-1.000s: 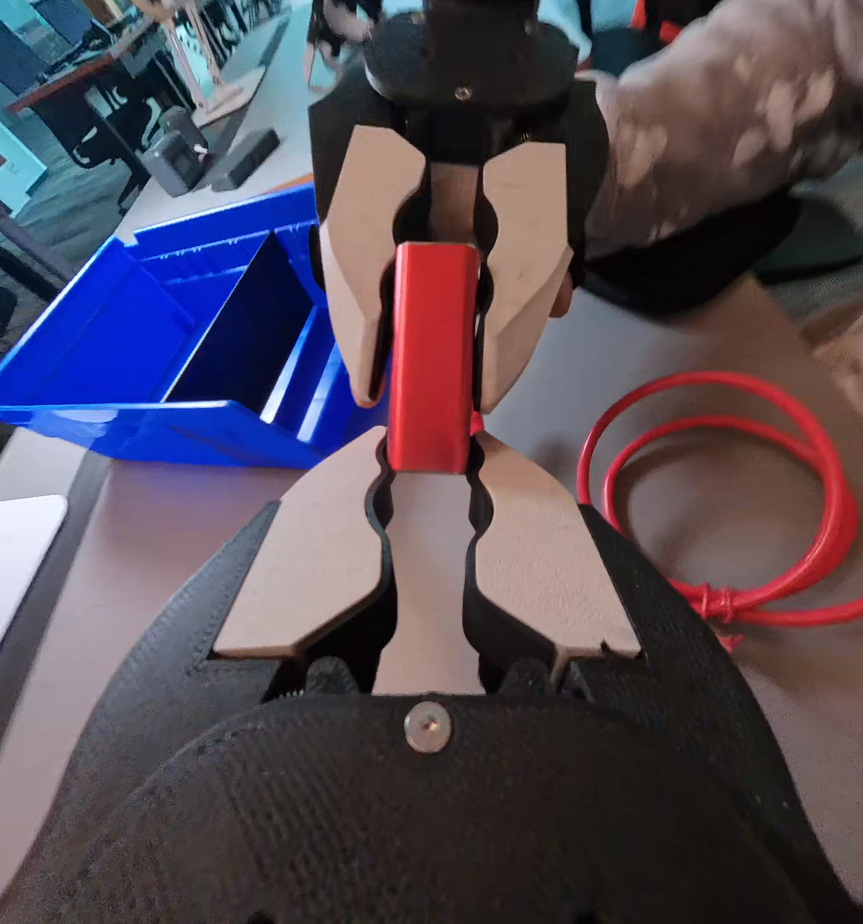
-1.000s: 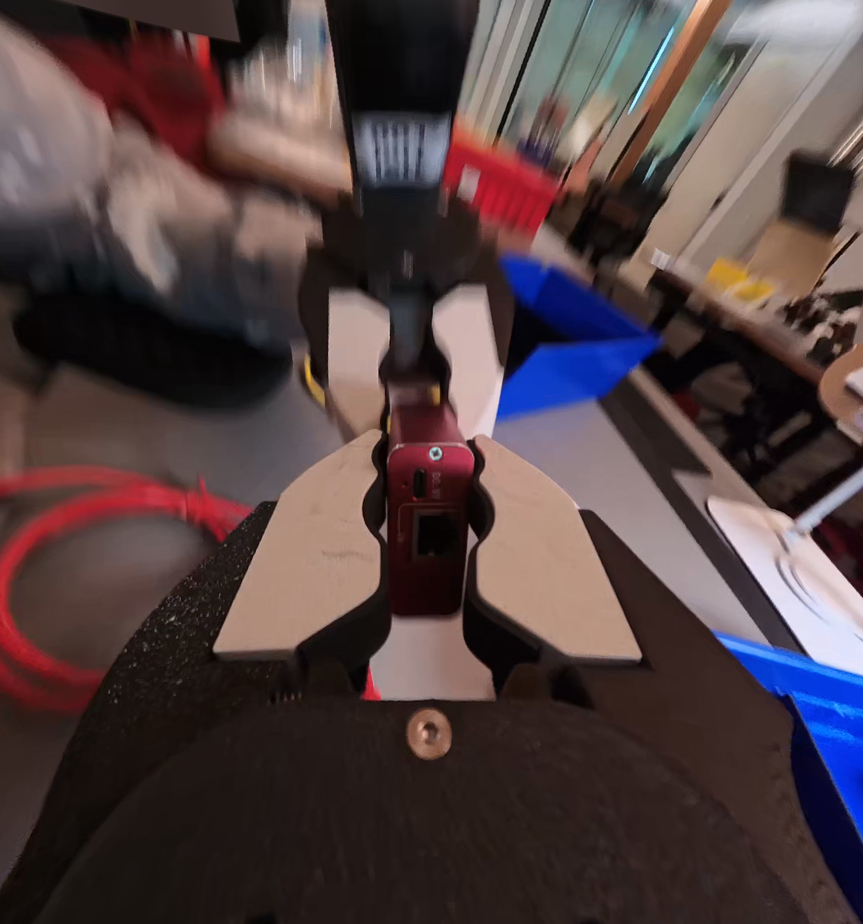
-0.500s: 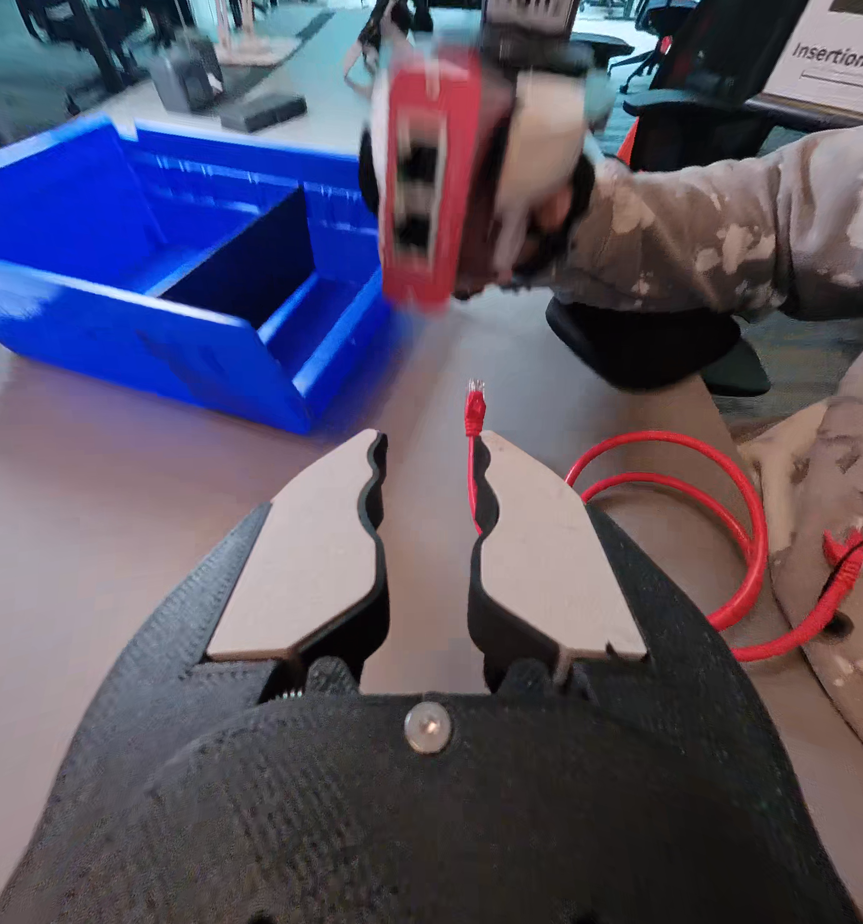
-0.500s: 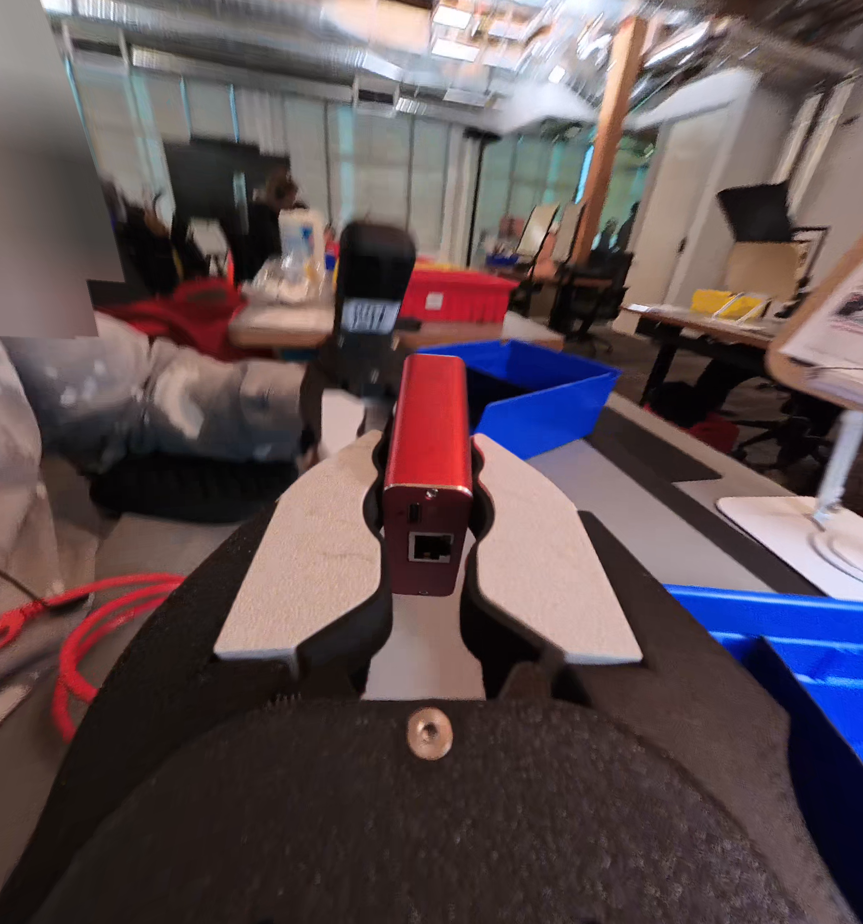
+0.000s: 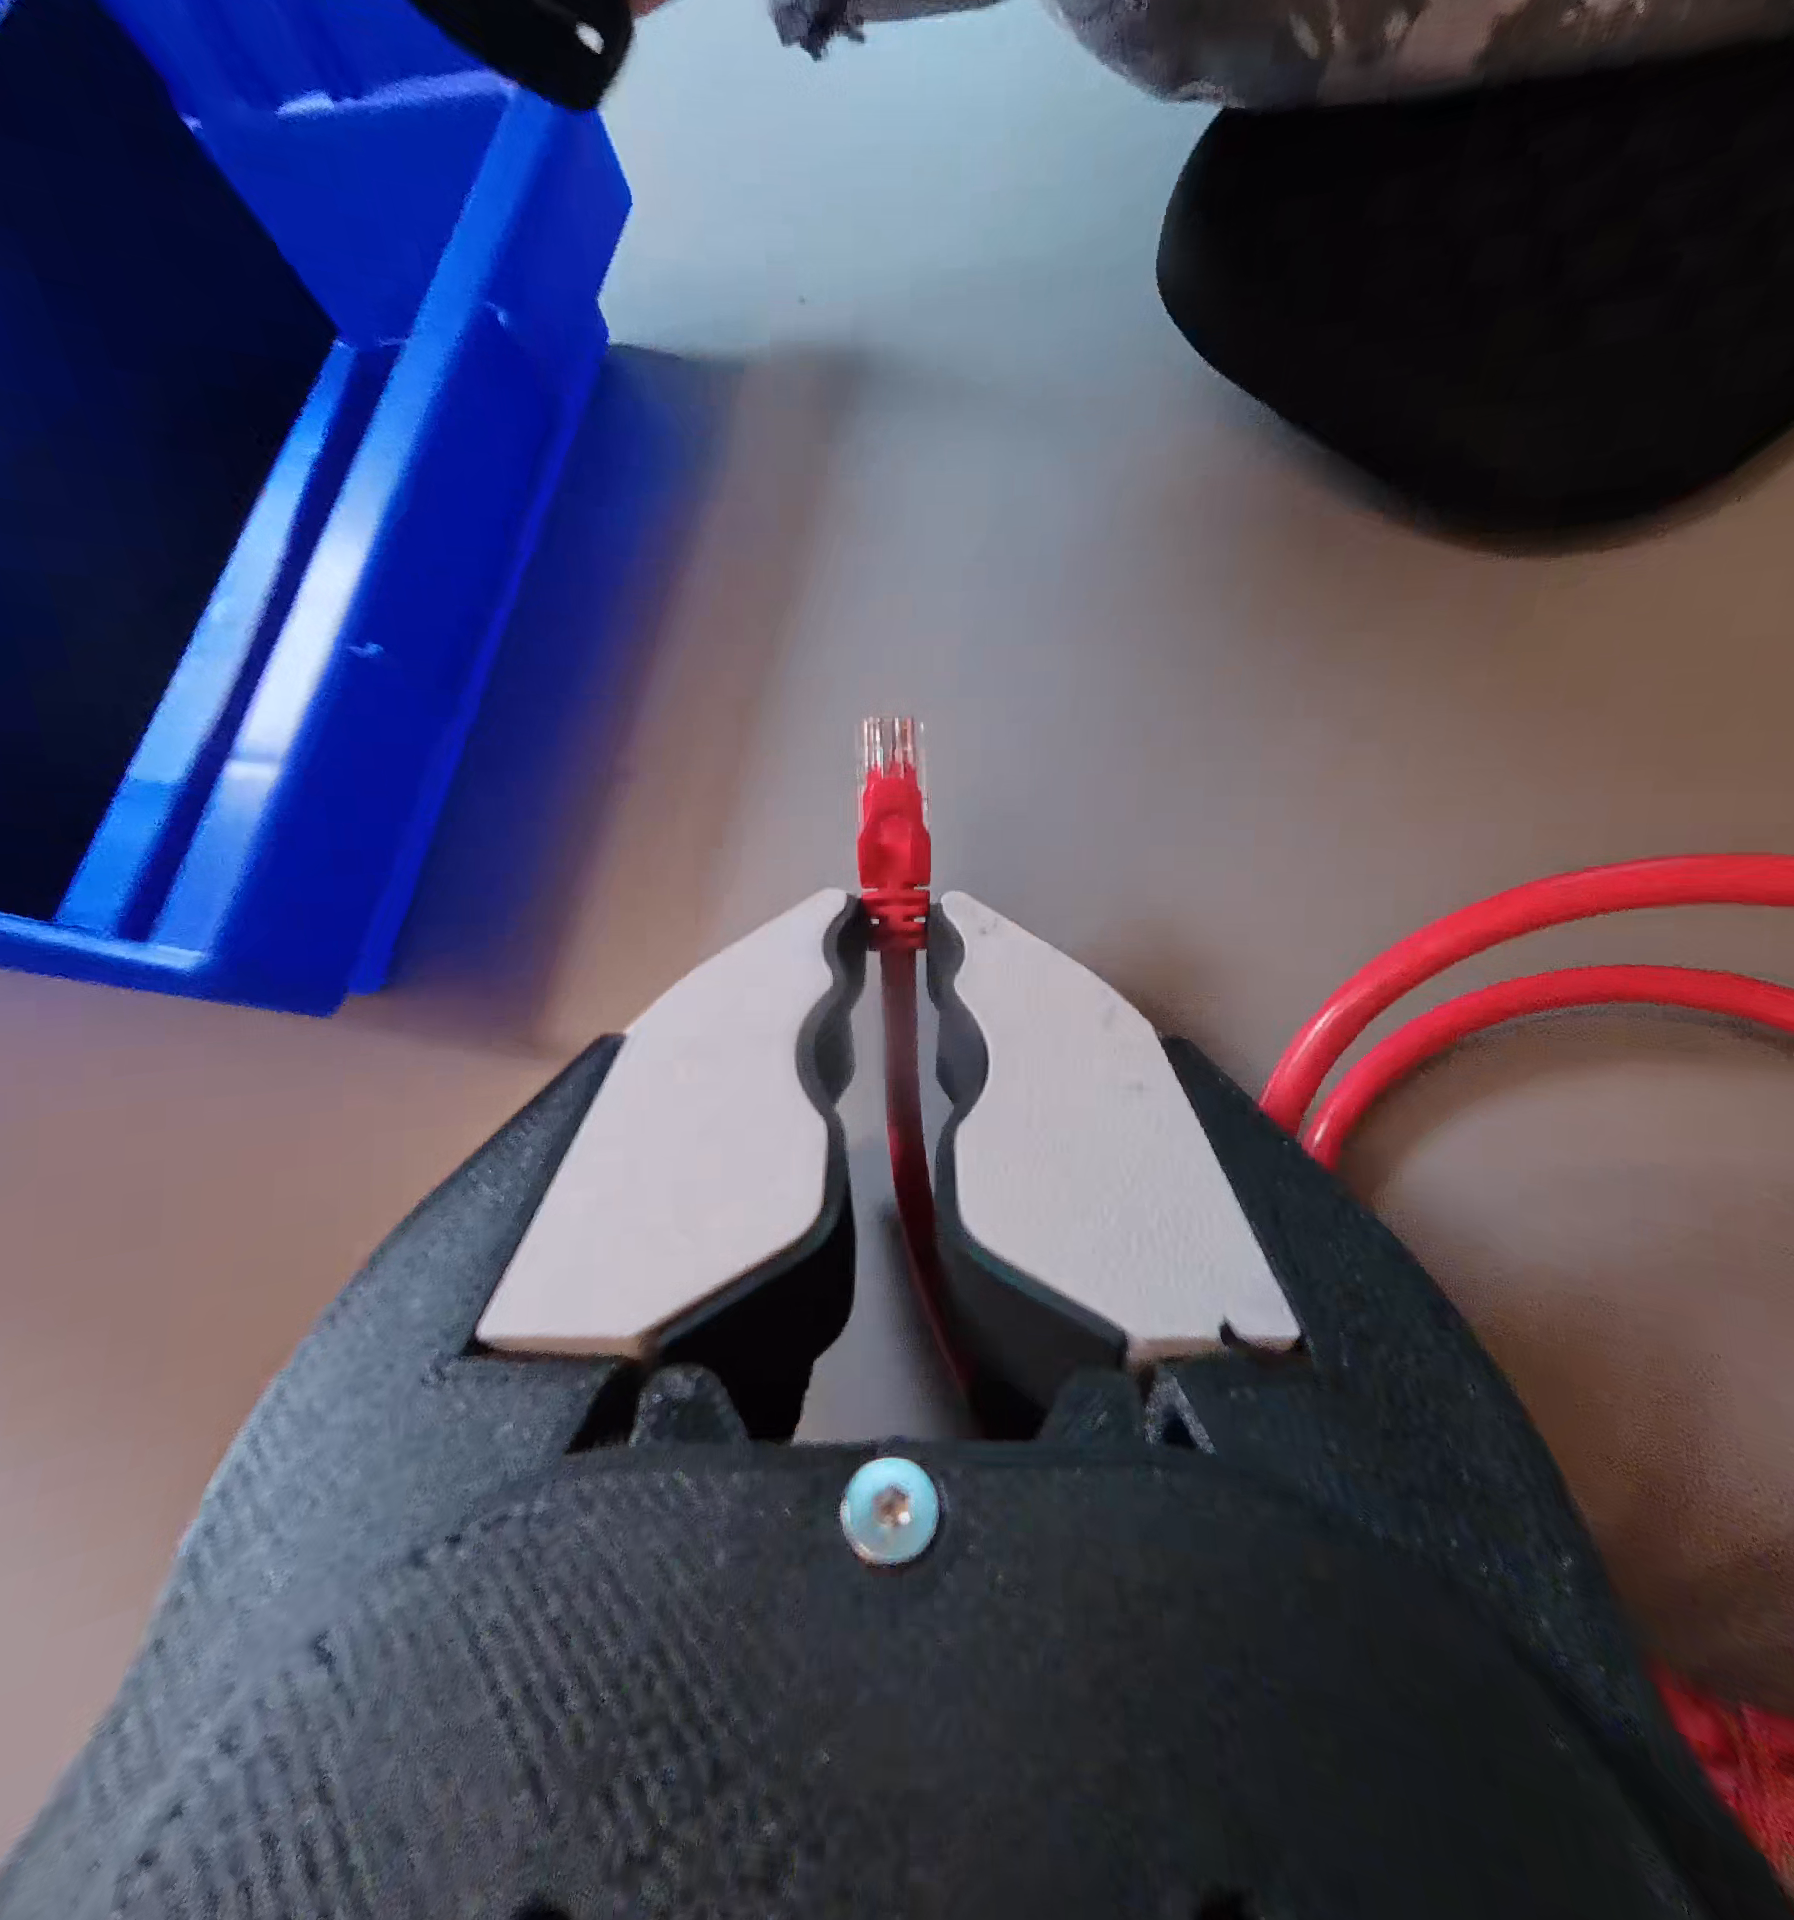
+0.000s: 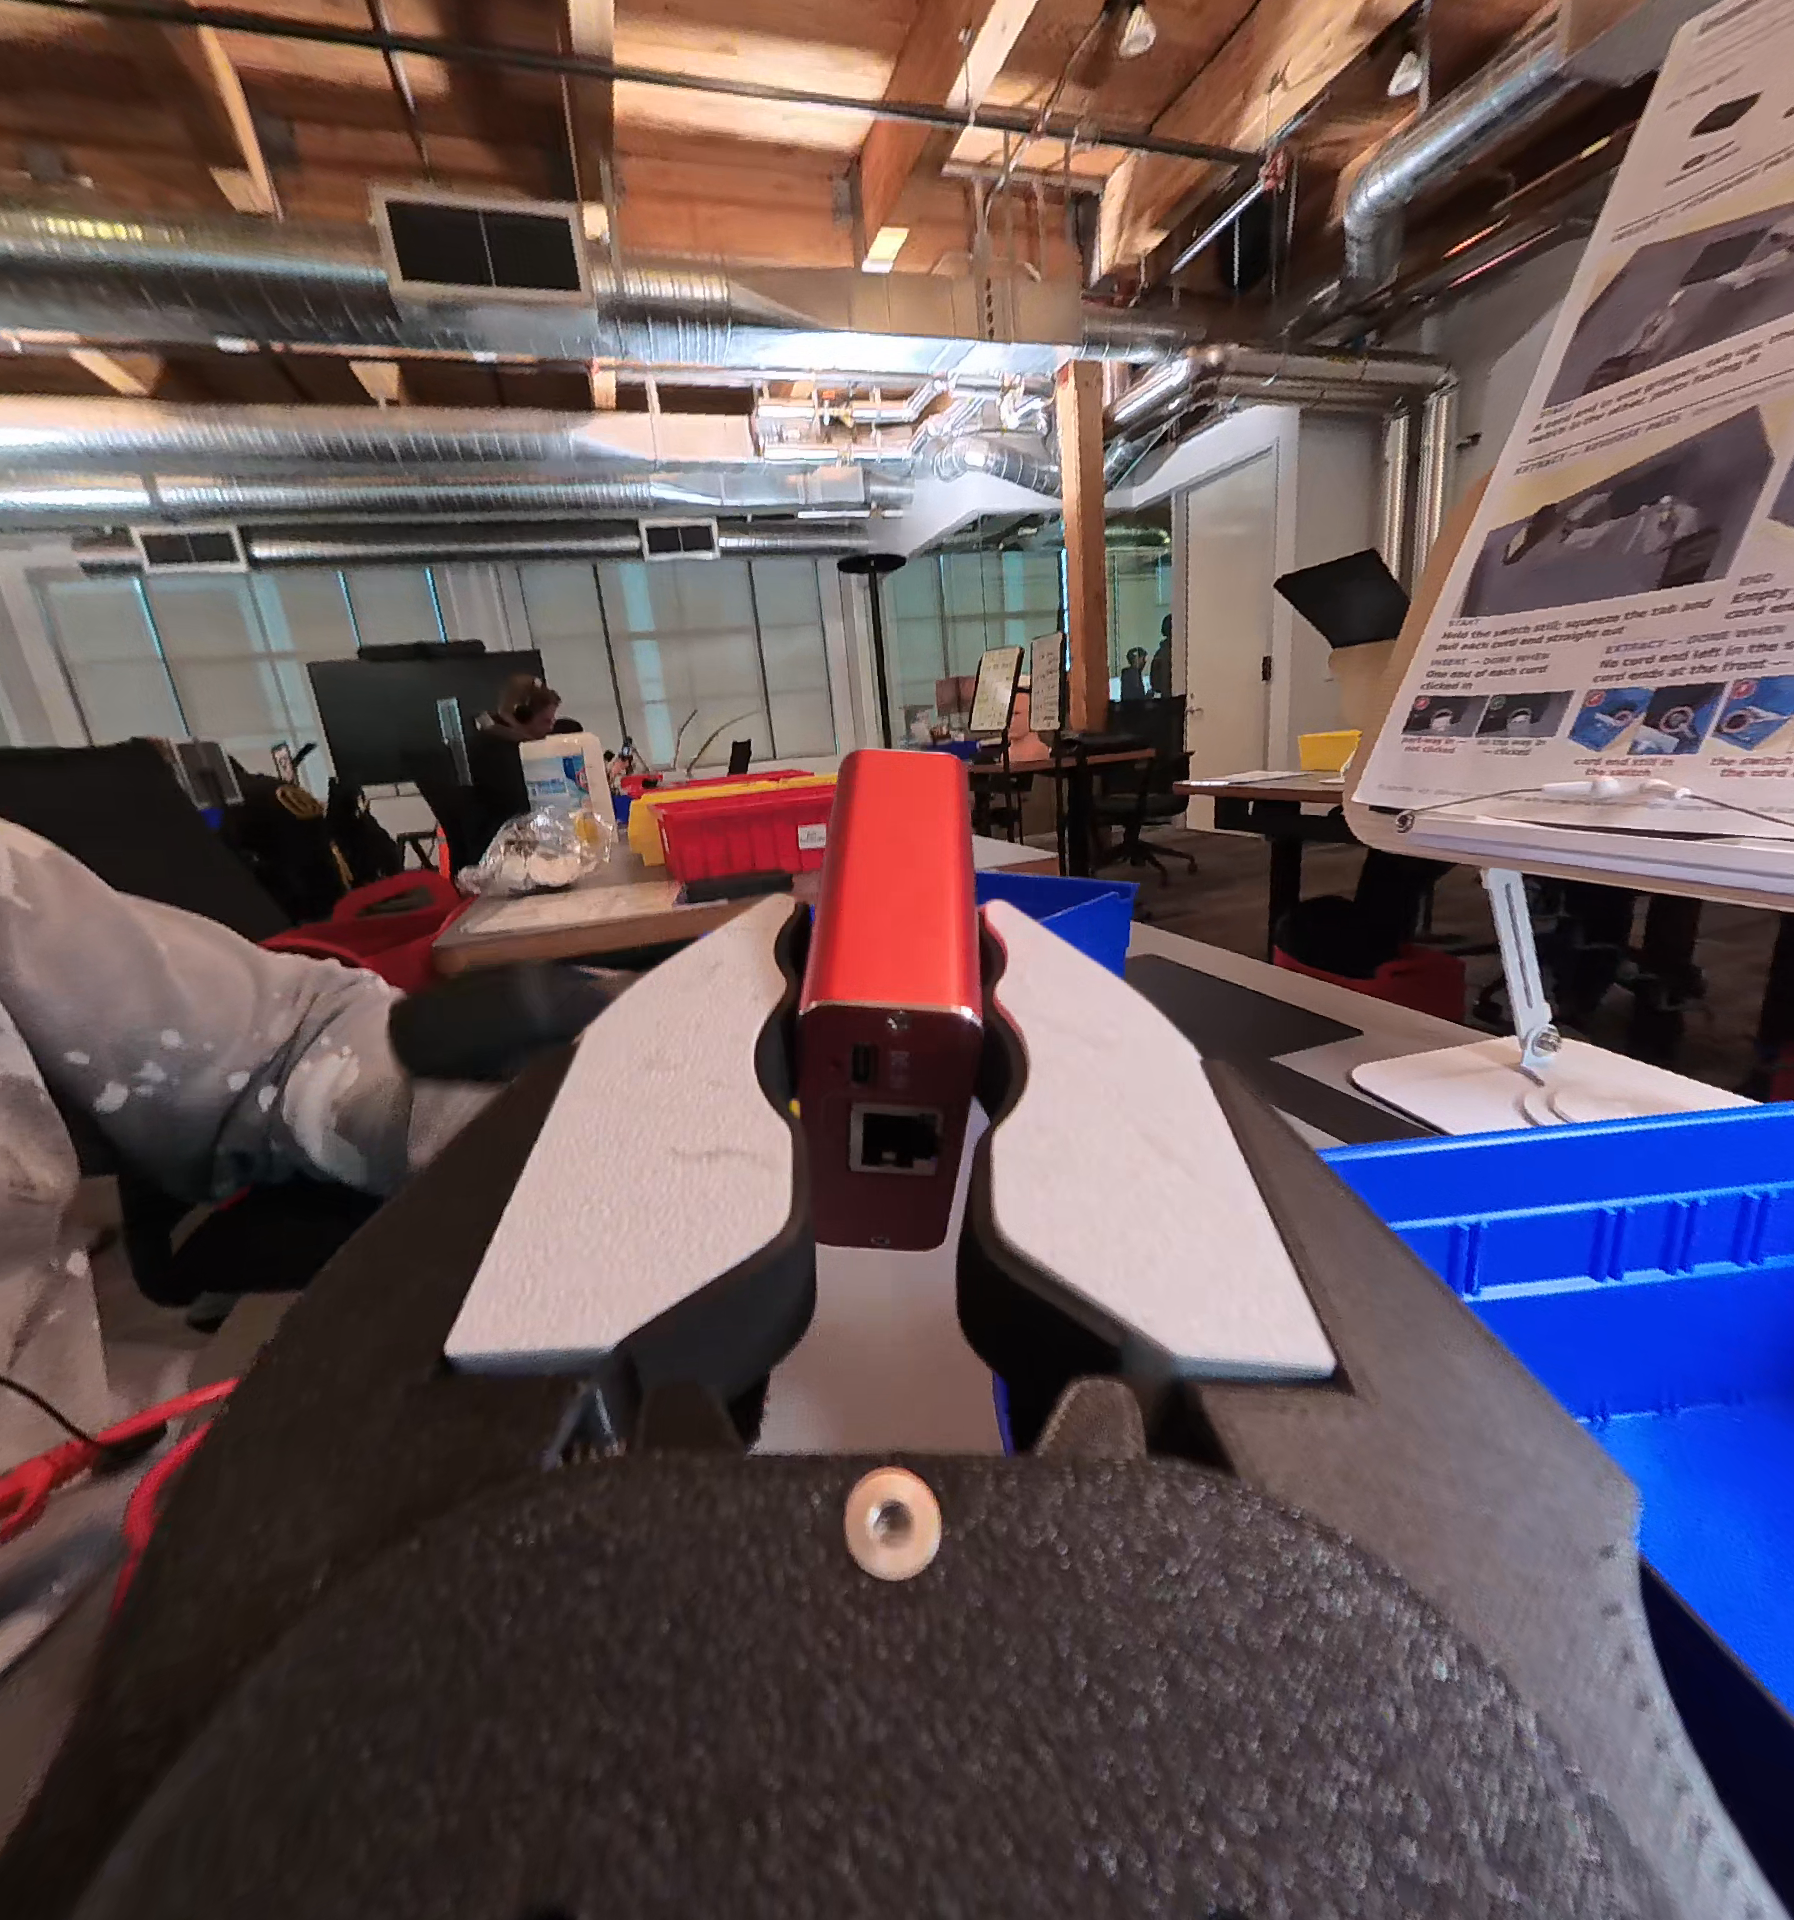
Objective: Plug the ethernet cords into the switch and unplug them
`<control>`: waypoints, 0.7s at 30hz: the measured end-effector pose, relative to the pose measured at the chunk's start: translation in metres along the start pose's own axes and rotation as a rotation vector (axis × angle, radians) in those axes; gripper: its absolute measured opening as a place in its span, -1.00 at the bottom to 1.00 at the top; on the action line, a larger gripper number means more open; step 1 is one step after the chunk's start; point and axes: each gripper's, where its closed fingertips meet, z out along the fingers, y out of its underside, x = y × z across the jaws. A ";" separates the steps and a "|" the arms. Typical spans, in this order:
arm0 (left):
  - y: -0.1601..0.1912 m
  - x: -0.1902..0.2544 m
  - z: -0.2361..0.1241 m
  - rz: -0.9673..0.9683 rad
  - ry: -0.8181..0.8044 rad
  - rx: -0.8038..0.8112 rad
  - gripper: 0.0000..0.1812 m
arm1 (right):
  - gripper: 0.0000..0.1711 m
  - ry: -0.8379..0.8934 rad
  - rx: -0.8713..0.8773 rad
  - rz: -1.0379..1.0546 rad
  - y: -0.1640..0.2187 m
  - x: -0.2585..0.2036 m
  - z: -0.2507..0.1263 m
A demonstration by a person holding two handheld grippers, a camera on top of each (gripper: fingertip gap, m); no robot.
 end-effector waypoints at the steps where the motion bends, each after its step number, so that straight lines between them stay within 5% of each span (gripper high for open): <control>1: -0.005 -0.004 -0.008 -0.035 0.020 0.028 -0.87 | -0.67 -0.013 -0.019 -0.014 0.002 -0.002 0.000; 11: -0.034 -0.010 -0.119 -0.542 0.627 0.339 -0.88 | -0.67 -0.287 -0.327 -0.199 0.050 -0.063 0.015; 21: -0.028 0.030 -0.118 -0.695 0.934 0.254 -0.88 | -0.67 -0.455 -0.491 -0.266 0.096 -0.097 0.024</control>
